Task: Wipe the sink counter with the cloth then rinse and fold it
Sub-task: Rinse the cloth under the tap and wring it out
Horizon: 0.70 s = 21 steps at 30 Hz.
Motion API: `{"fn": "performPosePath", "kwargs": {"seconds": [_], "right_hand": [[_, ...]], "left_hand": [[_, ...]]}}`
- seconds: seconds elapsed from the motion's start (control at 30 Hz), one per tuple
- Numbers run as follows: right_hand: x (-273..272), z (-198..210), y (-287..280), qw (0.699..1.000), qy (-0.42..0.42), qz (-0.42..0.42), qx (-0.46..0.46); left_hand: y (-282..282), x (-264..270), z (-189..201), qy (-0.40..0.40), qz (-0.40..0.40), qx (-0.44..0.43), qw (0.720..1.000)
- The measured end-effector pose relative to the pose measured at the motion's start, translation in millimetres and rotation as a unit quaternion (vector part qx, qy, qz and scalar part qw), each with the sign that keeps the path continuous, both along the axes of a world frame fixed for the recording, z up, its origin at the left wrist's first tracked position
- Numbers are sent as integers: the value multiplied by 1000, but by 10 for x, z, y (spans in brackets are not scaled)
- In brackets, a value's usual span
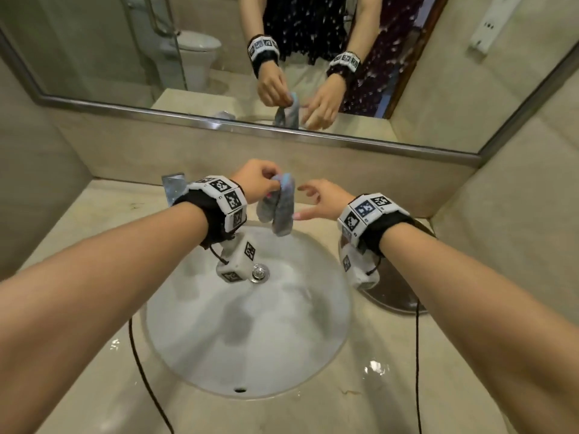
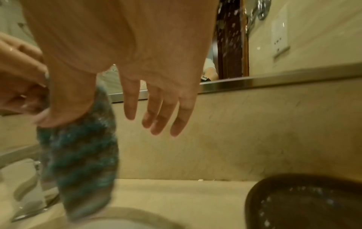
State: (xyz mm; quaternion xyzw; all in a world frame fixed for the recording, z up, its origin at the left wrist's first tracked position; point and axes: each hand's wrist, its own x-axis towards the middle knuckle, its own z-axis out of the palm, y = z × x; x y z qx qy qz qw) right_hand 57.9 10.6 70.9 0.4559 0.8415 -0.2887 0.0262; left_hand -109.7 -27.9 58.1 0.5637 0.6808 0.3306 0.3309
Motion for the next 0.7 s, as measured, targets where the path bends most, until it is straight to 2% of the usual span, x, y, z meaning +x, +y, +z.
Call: {"fn": "performPosePath", "kwargs": {"seconds": [0.13, 0.2, 0.27, 0.33, 0.43, 0.5, 0.6, 0.7], "right_hand": [[-249, -195, -131, 987, 145, -22, -59], [-367, -272, -132, 970, 206, -75, -106], [-455, -294, -108, 959, 223, -128, -123], [-514, -297, -72, 954, 233, -146, -116], [-612, -187, -54, 975, 169, -117, -79], [-686, -108, -65, 988, 125, -82, -47], [-772, -30, -78, 994, 96, -46, -35], [-819, 84, -143, 990, 122, -24, -71]], "left_hand": [[-99, -30, 181, -91, -2, 23, 996], [-187, -97, 226, -131, -6, 26, 991], [-281, -214, 225, -126, 10, 24, 992], [-409, -356, 191, -90, 38, 7, 995], [-597, -592, 69, 4, 41, -66, 997], [-697, -689, -18, 35, 25, -109, 993], [-735, -681, -102, -4, 21, -94, 995], [-688, -561, -125, -73, -1, -89, 993]]}}
